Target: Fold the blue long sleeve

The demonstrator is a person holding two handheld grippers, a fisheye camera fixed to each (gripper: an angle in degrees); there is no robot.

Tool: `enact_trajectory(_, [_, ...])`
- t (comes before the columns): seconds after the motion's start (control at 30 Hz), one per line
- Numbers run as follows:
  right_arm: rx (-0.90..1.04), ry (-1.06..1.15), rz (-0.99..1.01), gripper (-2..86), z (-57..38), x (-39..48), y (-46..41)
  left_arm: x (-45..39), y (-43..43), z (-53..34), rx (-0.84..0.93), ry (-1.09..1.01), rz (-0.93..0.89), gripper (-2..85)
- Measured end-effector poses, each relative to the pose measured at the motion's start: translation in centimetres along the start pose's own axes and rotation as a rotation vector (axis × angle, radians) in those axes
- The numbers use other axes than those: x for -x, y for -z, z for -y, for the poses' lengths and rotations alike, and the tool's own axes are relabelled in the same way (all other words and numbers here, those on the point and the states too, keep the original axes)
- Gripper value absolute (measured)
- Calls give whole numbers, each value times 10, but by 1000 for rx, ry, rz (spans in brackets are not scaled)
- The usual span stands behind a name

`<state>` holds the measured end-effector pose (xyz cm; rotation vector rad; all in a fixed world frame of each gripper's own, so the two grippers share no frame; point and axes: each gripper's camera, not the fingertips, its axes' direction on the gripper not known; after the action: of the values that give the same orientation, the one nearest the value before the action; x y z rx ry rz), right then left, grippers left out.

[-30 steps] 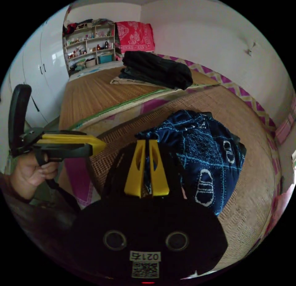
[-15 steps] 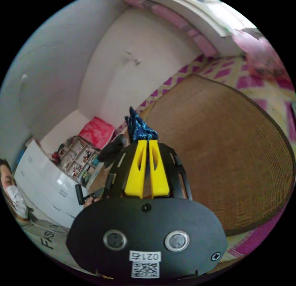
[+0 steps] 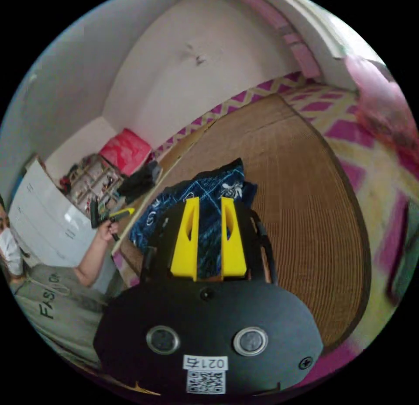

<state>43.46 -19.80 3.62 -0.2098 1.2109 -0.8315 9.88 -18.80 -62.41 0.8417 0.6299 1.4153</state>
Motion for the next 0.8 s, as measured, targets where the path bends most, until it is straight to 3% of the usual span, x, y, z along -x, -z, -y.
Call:
enact_trajectory(0.17, [265,97,-67,45,94,-37,-96,53,-49,66,76,70,-103,59])
enact_trajectory(0.4, [457,-38,-69,56,157,-112,-181,122,-112,121,213,108,-136,87])
enact_trajectory(0.53, [466,-74,26,24,161,-141,-188,147,-131,137,238,138,-318,69])
enact_trajectory(0.6, [500,-94,169,7,159,-156,-196,160,-142,146,275,161,-452,23])
enact_trajectory(0.67, [465,-101,193,3,157,-161,-194,167,-142,150,279,181,-461,1])
enact_trajectory(0.8, [312,-40,308,12,159,-150,-150,175,-81,153,62,102,-539,-8])
